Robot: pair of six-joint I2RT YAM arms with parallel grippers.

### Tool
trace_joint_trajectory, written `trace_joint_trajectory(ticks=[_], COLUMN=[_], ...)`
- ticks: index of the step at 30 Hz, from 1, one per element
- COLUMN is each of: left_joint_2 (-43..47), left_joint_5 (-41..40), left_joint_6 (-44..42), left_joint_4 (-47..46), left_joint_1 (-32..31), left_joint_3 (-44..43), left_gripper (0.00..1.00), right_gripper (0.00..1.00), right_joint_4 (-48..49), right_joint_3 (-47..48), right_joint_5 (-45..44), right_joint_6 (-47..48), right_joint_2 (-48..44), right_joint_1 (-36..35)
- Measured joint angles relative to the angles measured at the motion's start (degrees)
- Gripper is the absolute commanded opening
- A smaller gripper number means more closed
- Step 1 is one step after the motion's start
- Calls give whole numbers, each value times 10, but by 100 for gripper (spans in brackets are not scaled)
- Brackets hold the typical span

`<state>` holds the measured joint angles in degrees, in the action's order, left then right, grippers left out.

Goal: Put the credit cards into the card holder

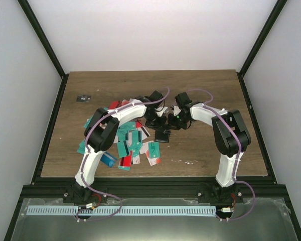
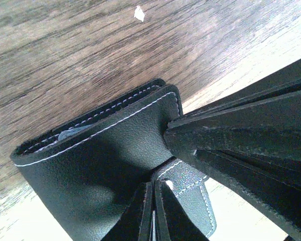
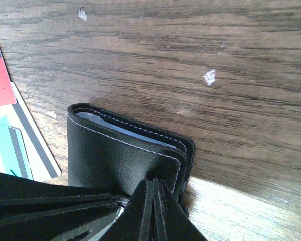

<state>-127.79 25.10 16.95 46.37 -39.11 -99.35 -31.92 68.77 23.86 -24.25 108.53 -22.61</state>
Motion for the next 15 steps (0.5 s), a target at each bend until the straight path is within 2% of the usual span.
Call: trace_joint_trajectory(ticks=[15], left_joint_2=[-3], left_joint_5=[-61], left_joint_6=[-8], left_joint_4=[28], left_joint_1=[-19], left_joint_3=[-17], left_gripper=[4], right_gripper=[2], right_joint_4=[0], right_joint_3=[-2], right_joint_5=[3], right_joint_6=[0], right_joint_2=[0], right_joint_1=[0])
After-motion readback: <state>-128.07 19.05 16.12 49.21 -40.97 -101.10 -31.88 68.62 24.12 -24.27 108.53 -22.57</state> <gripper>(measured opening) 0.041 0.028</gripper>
